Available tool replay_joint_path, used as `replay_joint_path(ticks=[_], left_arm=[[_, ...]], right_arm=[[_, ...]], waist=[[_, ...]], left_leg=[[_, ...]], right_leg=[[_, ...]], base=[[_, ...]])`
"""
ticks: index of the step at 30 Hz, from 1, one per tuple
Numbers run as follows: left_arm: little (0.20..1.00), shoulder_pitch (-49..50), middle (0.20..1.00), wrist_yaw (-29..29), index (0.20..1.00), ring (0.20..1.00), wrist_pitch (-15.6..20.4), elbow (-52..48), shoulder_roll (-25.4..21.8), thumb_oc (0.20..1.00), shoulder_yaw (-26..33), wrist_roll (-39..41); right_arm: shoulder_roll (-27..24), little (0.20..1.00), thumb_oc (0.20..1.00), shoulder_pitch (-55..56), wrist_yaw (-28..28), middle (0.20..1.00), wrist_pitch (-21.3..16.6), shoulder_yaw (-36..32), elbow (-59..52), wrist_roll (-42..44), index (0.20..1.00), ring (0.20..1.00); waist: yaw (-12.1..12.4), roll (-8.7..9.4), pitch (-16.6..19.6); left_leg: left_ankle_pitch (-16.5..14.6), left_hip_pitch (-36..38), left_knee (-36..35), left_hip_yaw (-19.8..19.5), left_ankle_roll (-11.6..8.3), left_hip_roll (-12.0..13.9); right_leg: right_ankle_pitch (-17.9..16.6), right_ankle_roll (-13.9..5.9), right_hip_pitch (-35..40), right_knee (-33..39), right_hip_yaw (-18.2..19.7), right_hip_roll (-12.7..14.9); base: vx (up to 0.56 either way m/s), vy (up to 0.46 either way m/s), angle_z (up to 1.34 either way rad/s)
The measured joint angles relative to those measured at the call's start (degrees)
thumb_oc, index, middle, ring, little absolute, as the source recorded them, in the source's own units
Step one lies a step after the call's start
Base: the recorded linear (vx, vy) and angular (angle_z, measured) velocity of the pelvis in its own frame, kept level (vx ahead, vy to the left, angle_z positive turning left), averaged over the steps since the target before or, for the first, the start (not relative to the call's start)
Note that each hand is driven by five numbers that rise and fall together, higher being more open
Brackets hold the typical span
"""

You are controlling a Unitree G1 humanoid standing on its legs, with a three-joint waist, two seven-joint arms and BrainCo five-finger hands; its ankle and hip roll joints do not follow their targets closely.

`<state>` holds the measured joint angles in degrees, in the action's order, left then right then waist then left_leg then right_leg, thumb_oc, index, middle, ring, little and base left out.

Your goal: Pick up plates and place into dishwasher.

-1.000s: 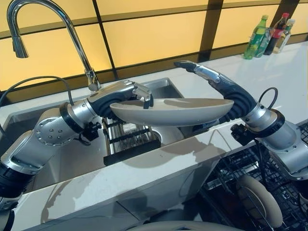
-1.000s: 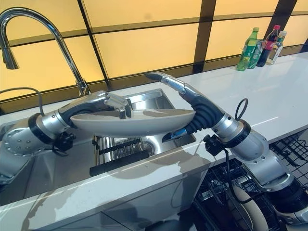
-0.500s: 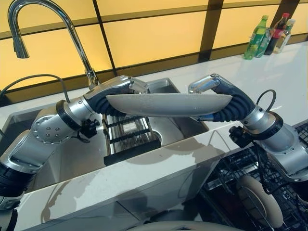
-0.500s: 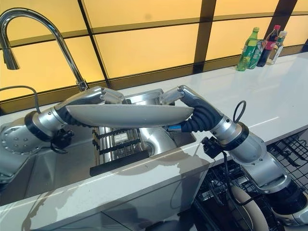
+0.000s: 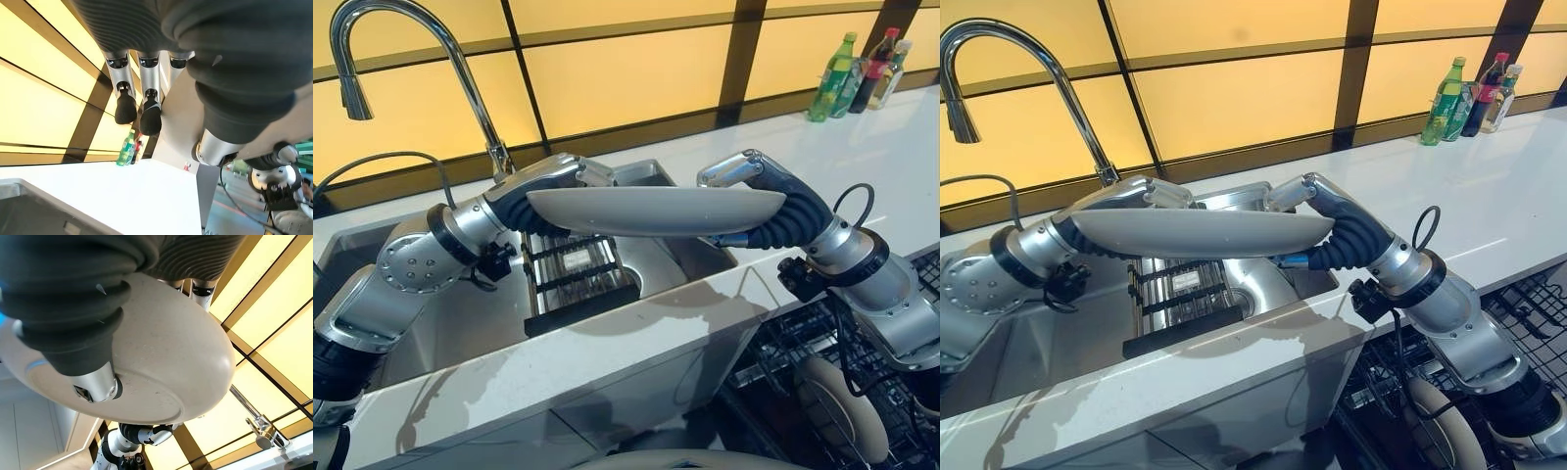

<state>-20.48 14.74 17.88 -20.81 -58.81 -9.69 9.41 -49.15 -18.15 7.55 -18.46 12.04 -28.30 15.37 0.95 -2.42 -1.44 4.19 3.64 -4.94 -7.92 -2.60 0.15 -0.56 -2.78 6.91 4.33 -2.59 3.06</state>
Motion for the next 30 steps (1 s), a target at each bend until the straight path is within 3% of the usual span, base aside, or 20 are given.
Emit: replay_joint_path(ticks=[9, 23, 30], left_arm=[[1.0, 5.67, 1.0, -11.33, 1.0, 1.0, -3.07, 2.33, 13.03, 1.0, 5.55, 1.52], [1.0, 11.39, 1.0, -21.23, 1.0, 1.0, -3.41, 3.96, 15.62, 1.0, 13.69, 1.39], [1.0, 16.12, 1.0, -24.02, 1.0, 1.0, -2.8, 5.58, 19.4, 1.0, 21.32, 5.25]], right_arm=[[6.57, 0.2, 0.2, 2.01, -5.84, 0.2, -0.25, -2.49, 3.56, -3.92, 0.2, 0.2], [5.71, 0.2, 0.2, 7.74, -7.91, 0.2, 0.21, -11.07, 5.02, -11.49, 0.2, 0.2], [4.19, 0.2, 0.2, 16.1, -11.73, 0.2, 1.92, -22.07, 8.88, -17.31, 0.2, 0.2]], waist=[[0.0, 0.03, 0.81], [-0.28, 0.08, 0.81], [-0.65, 0.56, 0.85]], left_leg=[[-0.01, -0.08, -0.01, -0.05, -0.02, 0.09], [-0.42, -0.37, -0.06, 1.59, -0.12, 0.52], [-1.27, 0.05, -0.05, 3.95, -0.1, 0.9]], right_leg=[[0.01, -0.02, 0.0, 0.16, 0.0, -0.07], [-0.25, -0.17, -0.63, 0.82, 1.11, -0.11], [-0.31, -0.14, -1.58, 0.81, 3.66, -0.43]], base=[[-0.02, -0.01, 0.0], [-0.01, -0.003, -0.04], [0.03, -0.033, -0.18]])
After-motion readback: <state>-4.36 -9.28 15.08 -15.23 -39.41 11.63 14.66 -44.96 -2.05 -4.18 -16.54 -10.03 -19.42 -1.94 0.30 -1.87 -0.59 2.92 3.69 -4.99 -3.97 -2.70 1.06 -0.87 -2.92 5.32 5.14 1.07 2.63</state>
